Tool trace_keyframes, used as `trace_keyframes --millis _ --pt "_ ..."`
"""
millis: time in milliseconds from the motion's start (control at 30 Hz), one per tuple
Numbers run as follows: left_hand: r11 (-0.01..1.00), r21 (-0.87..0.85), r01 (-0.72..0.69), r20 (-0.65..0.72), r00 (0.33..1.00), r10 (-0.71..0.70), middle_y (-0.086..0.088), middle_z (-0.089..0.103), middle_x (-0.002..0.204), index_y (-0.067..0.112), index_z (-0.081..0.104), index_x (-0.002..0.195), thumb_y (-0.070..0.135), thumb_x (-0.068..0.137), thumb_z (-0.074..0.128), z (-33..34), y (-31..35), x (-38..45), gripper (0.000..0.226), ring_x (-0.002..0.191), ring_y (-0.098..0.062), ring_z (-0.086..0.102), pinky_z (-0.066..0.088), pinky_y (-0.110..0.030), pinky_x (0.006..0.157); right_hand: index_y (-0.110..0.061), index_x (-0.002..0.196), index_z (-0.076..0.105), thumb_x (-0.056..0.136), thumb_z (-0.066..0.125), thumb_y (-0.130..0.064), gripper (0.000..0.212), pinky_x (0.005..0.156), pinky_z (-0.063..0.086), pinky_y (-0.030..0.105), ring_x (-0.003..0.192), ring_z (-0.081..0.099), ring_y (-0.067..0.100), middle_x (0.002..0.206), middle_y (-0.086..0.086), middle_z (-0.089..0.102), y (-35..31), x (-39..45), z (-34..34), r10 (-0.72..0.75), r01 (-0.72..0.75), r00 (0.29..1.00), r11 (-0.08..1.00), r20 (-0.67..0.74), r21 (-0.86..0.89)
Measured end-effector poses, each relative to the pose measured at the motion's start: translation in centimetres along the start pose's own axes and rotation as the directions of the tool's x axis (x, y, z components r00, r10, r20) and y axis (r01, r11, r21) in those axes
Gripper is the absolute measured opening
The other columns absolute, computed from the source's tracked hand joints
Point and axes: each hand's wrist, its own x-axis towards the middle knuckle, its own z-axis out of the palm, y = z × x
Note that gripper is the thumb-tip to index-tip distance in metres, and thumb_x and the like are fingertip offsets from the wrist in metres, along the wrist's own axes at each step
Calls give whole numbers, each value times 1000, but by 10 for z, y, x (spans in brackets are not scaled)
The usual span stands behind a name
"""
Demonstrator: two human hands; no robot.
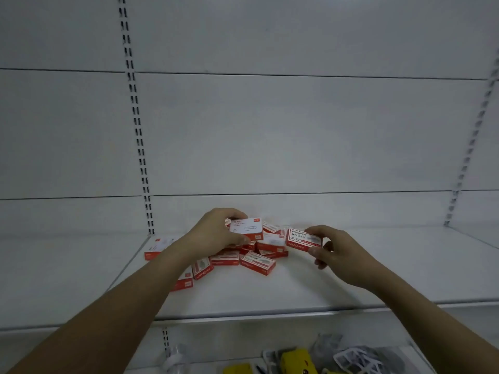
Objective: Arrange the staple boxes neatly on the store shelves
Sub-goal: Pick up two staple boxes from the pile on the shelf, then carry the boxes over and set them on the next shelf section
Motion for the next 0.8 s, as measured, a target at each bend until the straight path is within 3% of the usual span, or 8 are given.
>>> trace_keyframes --millis 333,433,567,800 --pt "979 -104 -174 139 972 187 5 62 114 24 63 118 24 75 80 61 77 9 46 74 -7 62 44 -11 55 -17 130 51 94 57 -14 36 61 51 16 77 67 15 115 -4 49 28 -86 -74 125 -149 963 985 -237 -83" --pt "966 -153 -210 191 953 237 3 61 113 21 61 121 20 78 78 88 122 3 46 74 -12 67 48 -13 59 -17 130 51 94 58 -14 37 62 54 20 77 66 16 112 -6 50 43 -118 -109 142 -180 944 978 -298 -103" --pt "953 -156 -261 207 934 290 3 59 115 22 59 123 22 80 77 131 190 -7 47 76 -13 67 52 -16 64 -19 131 52 93 60 -17 39 54 46 13 78 63 11 112 -9 49 74 -168 -164 136 -218 917 958 -375 -187" --pt "933 -216 -289 230 913 336 1 63 109 18 62 120 17 79 77 224 308 -30 44 71 -15 66 55 -19 62 -19 131 54 92 62 -17 40 64 40 12 85 55 4 111 -8 51 141 -278 -272 151 -283 889 924 -433 -258"
